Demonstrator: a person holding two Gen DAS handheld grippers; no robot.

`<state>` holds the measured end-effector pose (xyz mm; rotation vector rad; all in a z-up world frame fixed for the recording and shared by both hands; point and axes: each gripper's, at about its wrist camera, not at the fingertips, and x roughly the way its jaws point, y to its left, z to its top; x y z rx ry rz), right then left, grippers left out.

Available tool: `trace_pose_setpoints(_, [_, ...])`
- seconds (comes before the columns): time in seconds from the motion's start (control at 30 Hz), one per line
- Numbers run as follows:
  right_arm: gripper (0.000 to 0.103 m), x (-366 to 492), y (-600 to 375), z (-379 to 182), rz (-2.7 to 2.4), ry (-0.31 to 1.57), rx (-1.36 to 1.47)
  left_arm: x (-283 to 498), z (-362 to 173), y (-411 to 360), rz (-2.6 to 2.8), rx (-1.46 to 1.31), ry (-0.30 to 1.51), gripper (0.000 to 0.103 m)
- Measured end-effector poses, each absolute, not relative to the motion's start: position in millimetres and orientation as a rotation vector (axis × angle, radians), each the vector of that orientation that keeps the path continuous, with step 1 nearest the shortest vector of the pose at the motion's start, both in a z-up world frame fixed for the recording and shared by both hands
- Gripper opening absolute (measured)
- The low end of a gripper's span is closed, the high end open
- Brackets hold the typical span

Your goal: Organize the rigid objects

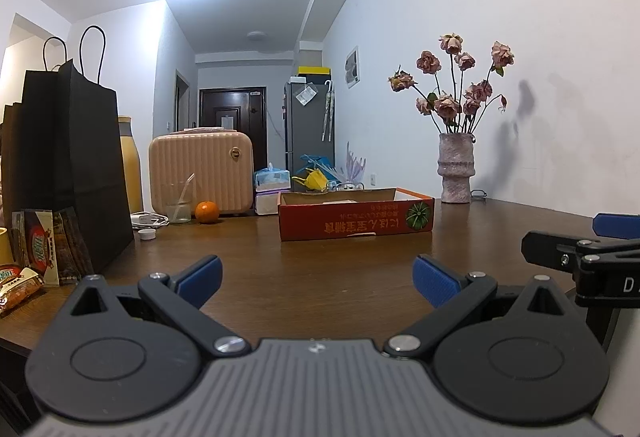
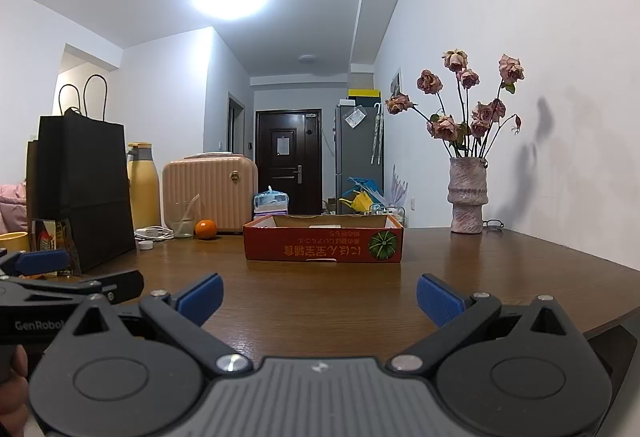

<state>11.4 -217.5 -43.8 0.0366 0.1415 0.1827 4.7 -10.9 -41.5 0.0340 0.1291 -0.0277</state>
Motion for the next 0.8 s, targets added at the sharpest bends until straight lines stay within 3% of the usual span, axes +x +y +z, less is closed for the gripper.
trace_pose_setpoints(0.8, [0.103, 15.9, -221.9, -44.9, 0.174, 0.158, 0.048, 6.5, -42.0, -10.0, -0.035, 0.031, 0.127, 0.103])
